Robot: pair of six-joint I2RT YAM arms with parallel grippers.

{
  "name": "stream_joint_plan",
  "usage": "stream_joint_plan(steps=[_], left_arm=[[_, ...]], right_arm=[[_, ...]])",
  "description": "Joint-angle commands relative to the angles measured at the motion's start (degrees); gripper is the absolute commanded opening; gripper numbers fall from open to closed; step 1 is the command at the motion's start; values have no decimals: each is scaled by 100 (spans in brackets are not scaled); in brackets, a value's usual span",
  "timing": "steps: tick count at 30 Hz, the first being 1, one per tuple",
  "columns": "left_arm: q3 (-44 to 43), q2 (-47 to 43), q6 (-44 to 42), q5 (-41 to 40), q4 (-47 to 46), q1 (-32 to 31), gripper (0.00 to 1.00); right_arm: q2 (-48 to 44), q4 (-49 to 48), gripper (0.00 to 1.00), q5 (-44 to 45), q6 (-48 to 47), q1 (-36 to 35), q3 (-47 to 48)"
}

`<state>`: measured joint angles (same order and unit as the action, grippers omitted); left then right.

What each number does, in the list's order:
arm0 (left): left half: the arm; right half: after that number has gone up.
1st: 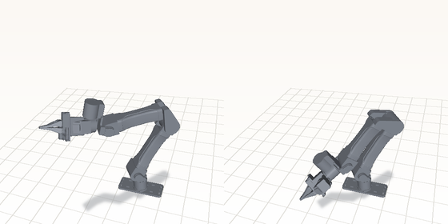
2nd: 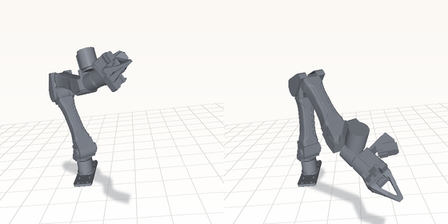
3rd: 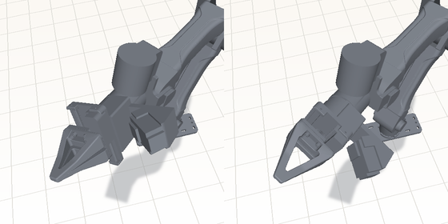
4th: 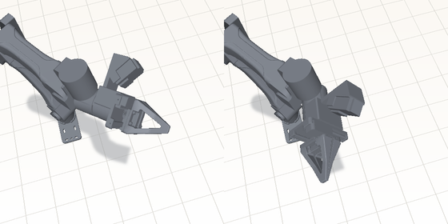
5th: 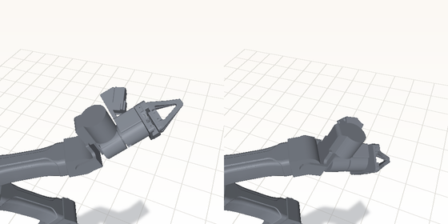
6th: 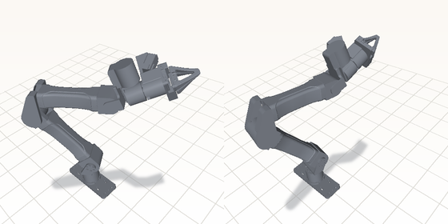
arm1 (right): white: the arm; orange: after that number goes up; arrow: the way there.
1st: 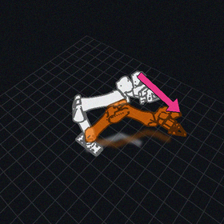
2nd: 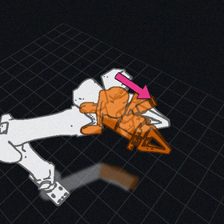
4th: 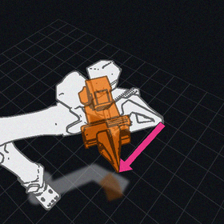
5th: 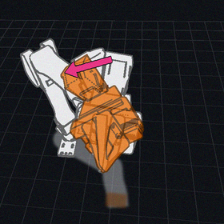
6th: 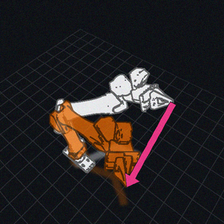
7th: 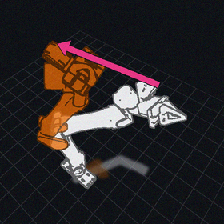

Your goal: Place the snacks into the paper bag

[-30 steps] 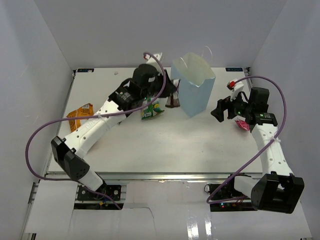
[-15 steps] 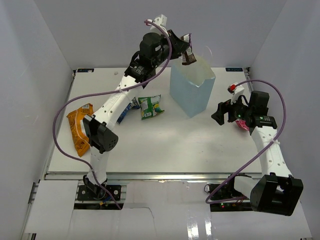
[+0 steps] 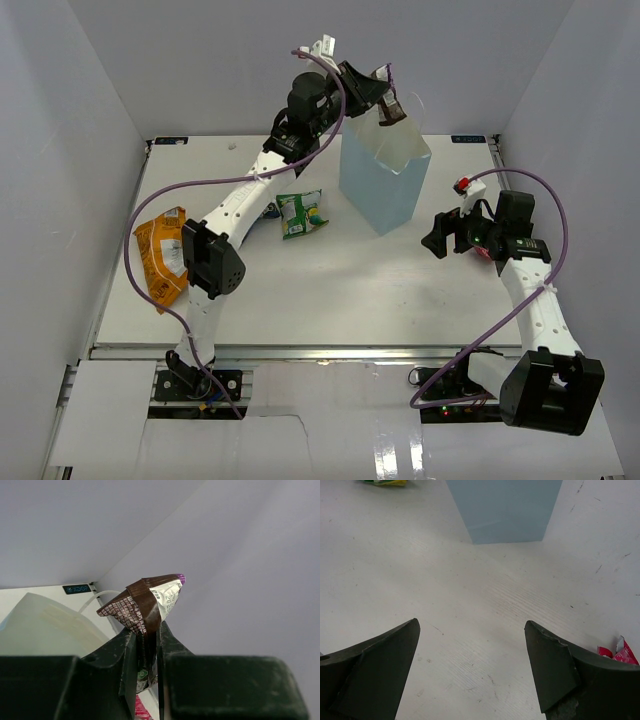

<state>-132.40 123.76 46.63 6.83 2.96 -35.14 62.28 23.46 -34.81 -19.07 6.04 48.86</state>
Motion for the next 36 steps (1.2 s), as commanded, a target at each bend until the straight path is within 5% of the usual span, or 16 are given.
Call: stream_joint_plan(steps=[1, 20, 24, 30, 36], left_arm=[[83, -423, 320, 248, -690, -20, 13], [320, -257, -136, -296, -605, -20, 16], [285, -116, -321, -323, -332, -11, 32], [180, 16, -278, -217, 72, 7, 72], [-163, 16, -277, -112, 196, 15, 81]], right_arm=[[-137, -158, 91, -123, 44, 28, -70], [-146, -237, 91, -35, 44, 37, -140], [-146, -228, 91, 18, 52, 46, -123], [-146, -202, 91, 175, 88, 64, -96], [170, 272, 92, 755, -316, 81, 316]])
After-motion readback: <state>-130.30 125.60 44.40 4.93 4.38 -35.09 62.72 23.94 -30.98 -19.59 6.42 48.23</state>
